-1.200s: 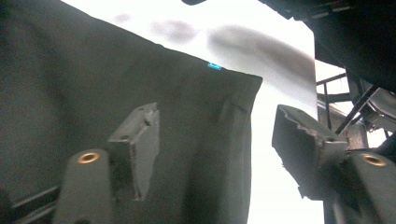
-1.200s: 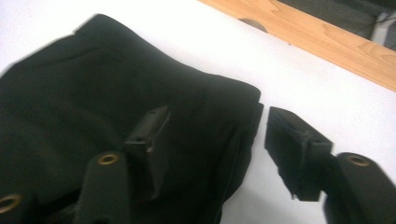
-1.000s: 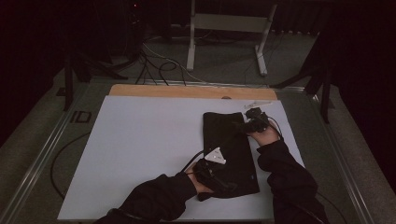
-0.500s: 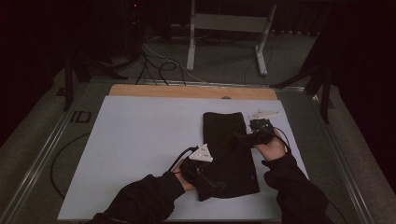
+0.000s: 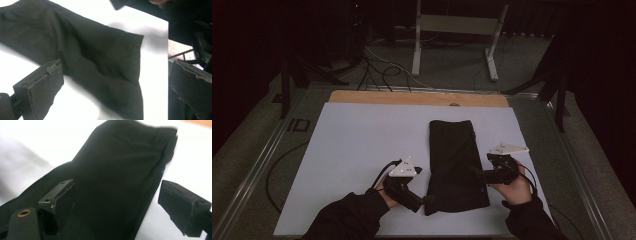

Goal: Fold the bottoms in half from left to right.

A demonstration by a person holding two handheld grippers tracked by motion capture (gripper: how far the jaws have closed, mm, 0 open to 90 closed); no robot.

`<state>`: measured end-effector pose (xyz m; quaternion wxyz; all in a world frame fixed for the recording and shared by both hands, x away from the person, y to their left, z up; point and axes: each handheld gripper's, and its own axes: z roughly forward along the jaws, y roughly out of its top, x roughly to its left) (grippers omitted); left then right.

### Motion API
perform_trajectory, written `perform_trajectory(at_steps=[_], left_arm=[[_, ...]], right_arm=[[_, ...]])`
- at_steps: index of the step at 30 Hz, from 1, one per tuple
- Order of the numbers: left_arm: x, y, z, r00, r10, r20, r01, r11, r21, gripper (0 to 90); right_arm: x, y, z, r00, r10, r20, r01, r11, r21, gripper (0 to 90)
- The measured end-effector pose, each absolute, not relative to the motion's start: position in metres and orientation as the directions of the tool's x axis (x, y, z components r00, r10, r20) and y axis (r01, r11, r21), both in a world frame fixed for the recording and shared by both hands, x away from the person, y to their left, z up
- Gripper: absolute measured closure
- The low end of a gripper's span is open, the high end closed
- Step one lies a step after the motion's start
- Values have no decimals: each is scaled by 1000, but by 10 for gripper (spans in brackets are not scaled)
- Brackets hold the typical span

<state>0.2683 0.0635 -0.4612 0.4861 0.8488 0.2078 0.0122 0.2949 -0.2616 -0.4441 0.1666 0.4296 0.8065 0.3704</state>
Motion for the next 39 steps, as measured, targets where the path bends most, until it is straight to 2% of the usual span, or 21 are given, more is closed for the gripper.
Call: perform_trajectory(at_steps=[4,6,7,10,14,17,20,22,24,26,36,39], left_arm=[[269,77,-464,897,395,-197,362,-402,841,3],[269,81,-466,891,404,-207,371,-385,845,3],[268,83,-467,888,409,-210,375,-379,846,3],[265,85,-472,883,421,-208,380,-382,842,3],[260,83,-474,894,408,-187,361,-406,840,3],[258,80,-477,897,405,-177,355,-422,834,4],[257,78,-480,897,404,-178,355,-423,833,4],[257,77,-482,897,403,-179,357,-424,832,4],[258,77,-483,899,400,-180,356,-426,832,4],[258,76,-484,898,401,-184,359,-421,833,4],[255,72,-486,904,376,-202,365,-433,824,10],[251,69,-488,923,323,-211,348,-465,814,70]], right_arm=[[274,-268,-448,-553,829,81,596,326,734,172],[264,-272,-450,-547,832,95,606,315,730,265],[260,-273,-453,-546,832,102,614,314,724,274],[242,-276,-464,-541,833,117,652,328,683,423],[233,-279,-471,-532,839,118,678,338,653,472],[229,-283,-477,-521,839,160,702,313,640,527],[228,-283,-487,-514,844,152,733,340,589,575],[229,-283,-490,-516,841,161,746,349,567,660],[228,-283,-488,-538,828,161,735,366,571,786],[227,-281,-487,-553,820,146,724,387,571,853],[219,-287,-466,-544,823,162,684,323,654,865],[219,-289,-466,-531,834,150,689,322,649,866]])
